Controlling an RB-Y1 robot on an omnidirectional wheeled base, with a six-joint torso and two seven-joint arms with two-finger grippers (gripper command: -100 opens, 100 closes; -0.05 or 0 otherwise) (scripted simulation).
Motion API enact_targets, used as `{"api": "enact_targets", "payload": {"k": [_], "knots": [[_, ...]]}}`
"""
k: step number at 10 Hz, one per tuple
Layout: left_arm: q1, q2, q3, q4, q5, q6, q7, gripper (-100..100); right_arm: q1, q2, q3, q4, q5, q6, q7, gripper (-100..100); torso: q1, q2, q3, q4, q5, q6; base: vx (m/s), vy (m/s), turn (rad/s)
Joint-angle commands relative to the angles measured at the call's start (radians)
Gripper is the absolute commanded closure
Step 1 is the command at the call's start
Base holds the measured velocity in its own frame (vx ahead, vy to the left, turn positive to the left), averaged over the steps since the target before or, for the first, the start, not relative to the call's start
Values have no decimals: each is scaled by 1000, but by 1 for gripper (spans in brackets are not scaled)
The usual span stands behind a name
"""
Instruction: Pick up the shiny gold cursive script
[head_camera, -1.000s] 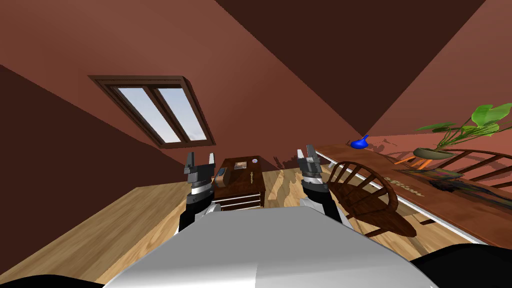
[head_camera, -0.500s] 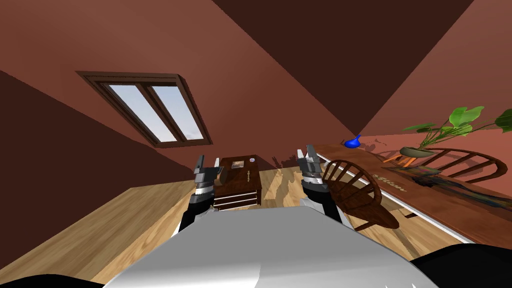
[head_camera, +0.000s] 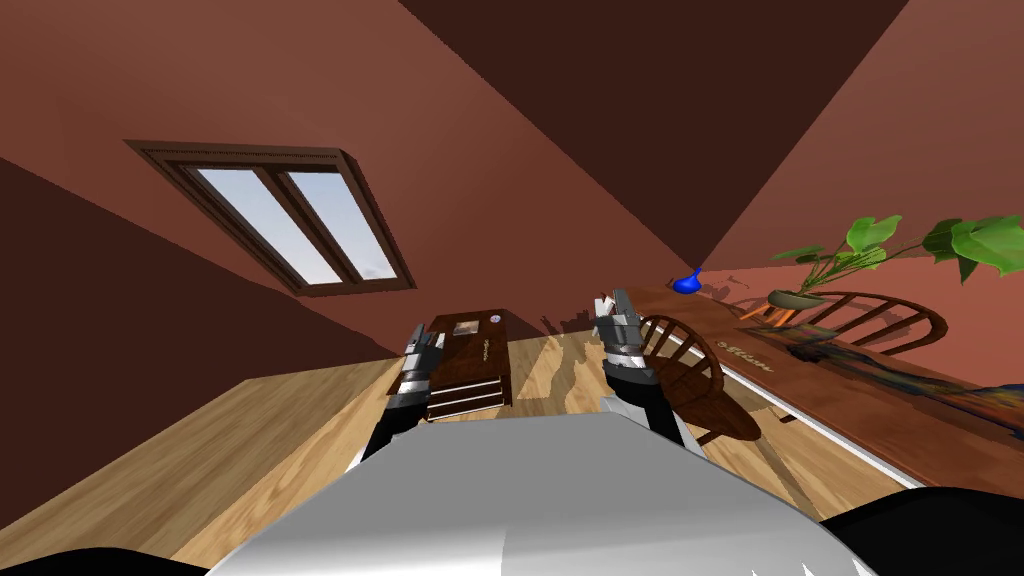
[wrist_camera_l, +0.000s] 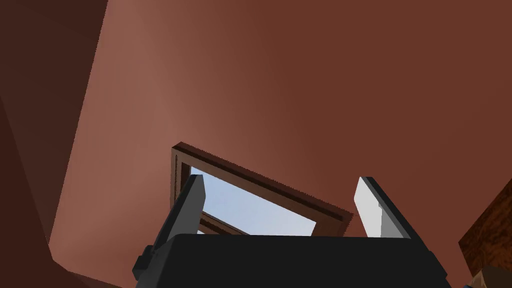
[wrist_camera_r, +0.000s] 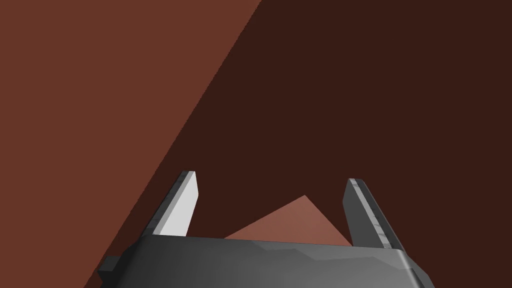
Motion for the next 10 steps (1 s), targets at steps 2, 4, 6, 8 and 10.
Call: {"api": "enact_targets", "payload": {"k": [2,4,6,8,10], "knots": [[6,21,17,39,16,46,15,-100,0,0,0,0,0,0,0,0,2,-1,-1,0,0,0,-22,-89,-26],[13,41,34,114,39,111,30,-100,0,0,0,0,0,0,0,0,3,-3,-2,-1,1,0,-14,-130,-54],[15,49,44,150,52,158,38,-100,0,0,0,0,0,0,0,0,0,-3,-2,-1,0,0,0,-124,-17],[16,56,54,187,66,209,47,-100,0,0,0,0,0,0,0,0,3,-4,-3,-1,1,0,19,-99,-23],[17,63,65,220,81,268,57,-100,0,0,0,0,0,0,0,0,4,-5,-3,-1,1,0,13,-91,-19]]}}
